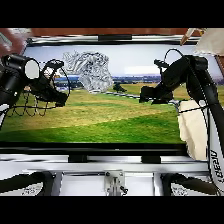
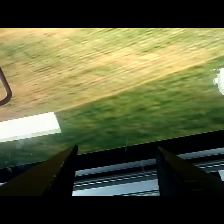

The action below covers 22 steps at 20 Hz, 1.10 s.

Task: Fold the shirts.

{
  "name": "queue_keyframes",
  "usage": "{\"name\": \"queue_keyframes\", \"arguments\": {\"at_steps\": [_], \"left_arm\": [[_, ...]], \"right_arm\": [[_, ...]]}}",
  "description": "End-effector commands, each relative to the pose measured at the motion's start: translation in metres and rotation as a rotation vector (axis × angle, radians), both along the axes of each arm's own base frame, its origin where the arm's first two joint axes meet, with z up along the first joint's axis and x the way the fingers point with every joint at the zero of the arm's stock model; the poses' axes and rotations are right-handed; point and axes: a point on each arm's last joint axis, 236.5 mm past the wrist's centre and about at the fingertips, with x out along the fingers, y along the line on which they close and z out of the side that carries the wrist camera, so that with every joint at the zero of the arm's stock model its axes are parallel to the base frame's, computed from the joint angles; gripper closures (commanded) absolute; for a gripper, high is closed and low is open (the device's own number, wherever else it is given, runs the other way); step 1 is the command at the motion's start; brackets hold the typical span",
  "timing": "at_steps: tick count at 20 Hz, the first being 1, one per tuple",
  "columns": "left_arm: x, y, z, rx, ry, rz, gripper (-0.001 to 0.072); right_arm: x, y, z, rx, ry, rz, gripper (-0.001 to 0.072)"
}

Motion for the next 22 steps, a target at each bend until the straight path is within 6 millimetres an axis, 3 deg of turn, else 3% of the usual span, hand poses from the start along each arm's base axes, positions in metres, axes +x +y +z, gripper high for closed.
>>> {"name": "queue_keyframes", "arguments": {"at_steps": [1,18,22], "left_arm": [[0.0,0.0,0.0,0.0,0.0,0.0,0.0137],[0.0,0.0,0.0,0.0,0.0,0.0,0.0138],[0.016,-0.007,-0.001,-0.021,-0.057,-0.007,0.0137]], "right_arm": [[0.0,0.0,0.0,0.0,0.0,0.0,0.0033],[0.0,0.0,0.0,0.0,0.0,0.0,0.0033],[0.014,0.003,0.003,0.014,-0.055,-0.018,0.0033]]}}
